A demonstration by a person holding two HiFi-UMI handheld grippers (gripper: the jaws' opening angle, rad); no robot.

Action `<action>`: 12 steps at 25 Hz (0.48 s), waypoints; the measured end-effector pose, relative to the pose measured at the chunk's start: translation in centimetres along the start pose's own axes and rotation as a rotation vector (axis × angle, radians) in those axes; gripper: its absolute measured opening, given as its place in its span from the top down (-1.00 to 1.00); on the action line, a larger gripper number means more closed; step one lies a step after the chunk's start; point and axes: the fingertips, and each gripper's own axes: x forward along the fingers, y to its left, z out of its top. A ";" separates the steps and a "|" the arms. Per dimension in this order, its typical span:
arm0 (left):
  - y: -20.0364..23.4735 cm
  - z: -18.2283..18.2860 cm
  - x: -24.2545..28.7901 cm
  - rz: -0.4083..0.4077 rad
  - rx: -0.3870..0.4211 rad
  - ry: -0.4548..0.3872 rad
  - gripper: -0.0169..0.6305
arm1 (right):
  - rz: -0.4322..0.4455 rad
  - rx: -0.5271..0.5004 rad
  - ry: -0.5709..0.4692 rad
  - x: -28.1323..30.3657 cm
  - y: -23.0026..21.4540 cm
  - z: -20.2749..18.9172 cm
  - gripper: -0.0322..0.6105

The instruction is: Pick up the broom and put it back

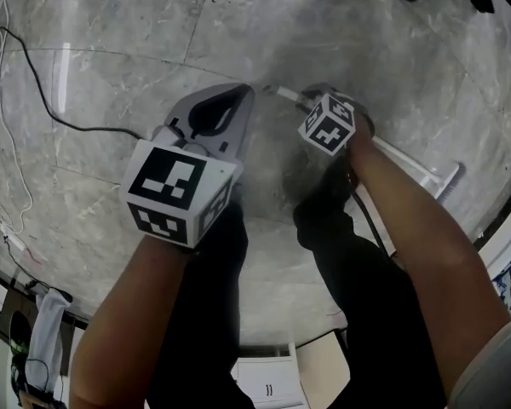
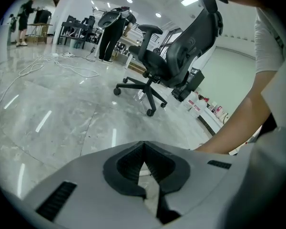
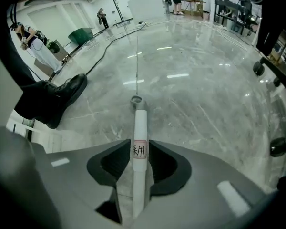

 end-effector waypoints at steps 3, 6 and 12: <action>1.6 -1.3 1.5 0.001 -0.004 0.015 0.93 | -0.007 -0.014 0.034 1.7 0.1 -0.1 0.52; 2.7 -2.2 2.5 0.006 -0.027 0.028 0.93 | -0.036 0.003 0.045 1.2 0.0 -0.3 0.61; 2.4 -1.0 3.3 0.020 -0.052 0.016 0.93 | -0.074 0.010 0.020 -1.7 -0.3 0.3 0.63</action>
